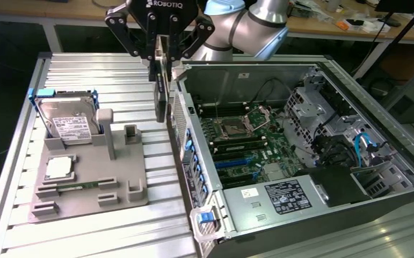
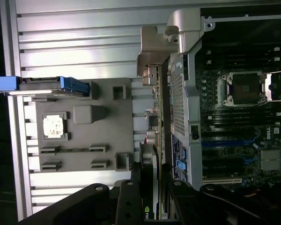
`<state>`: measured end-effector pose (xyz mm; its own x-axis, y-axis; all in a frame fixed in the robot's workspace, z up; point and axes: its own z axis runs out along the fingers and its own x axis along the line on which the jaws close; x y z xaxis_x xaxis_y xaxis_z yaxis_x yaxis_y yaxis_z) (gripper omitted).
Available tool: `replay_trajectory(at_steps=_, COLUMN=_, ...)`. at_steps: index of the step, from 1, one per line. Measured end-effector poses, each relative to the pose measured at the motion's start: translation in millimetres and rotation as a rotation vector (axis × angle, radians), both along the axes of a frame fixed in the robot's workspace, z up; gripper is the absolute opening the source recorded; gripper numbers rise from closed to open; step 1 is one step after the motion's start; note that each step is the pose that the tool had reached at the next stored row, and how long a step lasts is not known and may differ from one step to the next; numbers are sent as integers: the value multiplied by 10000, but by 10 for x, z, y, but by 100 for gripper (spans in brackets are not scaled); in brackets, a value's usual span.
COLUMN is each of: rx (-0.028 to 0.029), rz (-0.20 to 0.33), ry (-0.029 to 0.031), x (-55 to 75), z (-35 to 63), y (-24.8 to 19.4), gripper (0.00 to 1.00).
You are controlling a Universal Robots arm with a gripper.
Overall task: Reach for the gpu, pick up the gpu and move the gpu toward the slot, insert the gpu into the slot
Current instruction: 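Pick up the gpu and move the gpu toward the slot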
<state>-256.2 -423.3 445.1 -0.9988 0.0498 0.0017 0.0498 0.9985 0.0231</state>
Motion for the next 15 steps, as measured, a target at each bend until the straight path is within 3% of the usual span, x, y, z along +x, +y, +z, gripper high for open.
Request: replay_trajectory(at_steps=15, rx=31, rz=431, ry=-1, x=346, z=-1, y=0, gripper=27)
